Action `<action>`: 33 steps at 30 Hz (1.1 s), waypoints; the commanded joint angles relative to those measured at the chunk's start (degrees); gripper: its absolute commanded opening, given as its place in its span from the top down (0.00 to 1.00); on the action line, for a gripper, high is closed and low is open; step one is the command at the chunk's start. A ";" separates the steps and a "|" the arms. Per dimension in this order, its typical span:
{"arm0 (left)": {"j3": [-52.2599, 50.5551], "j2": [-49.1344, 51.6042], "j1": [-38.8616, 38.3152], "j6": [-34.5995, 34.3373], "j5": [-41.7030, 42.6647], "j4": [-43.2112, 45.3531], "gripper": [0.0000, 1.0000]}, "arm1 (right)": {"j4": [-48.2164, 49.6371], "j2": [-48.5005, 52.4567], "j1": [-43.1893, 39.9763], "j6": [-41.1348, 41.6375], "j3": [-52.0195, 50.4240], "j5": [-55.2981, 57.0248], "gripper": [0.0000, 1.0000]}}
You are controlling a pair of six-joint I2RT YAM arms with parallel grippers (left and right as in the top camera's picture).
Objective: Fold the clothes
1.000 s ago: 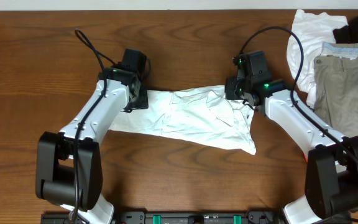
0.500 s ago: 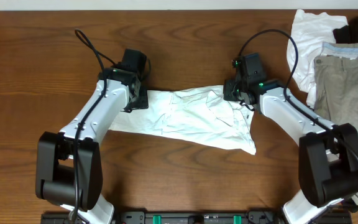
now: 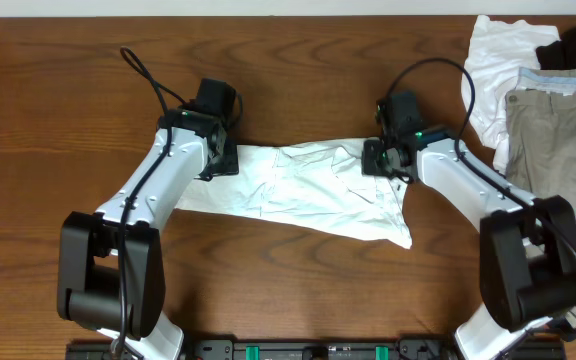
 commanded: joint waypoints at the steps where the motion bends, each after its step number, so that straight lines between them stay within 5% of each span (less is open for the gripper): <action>1: 0.87 0.04 -0.02 -0.55 -0.24 -0.35 0.39 | -6.49 -5.66 -0.26 5.73 1.11 1.77 0.99; 10: 0.87 0.04 -0.02 -0.55 -0.24 -0.35 0.39 | -20.20 -9.55 1.05 6.95 0.39 4.44 0.99; 33: 0.87 0.04 -0.02 -0.55 -0.24 -0.37 0.39 | -18.27 -0.46 3.85 4.79 -5.90 6.03 0.92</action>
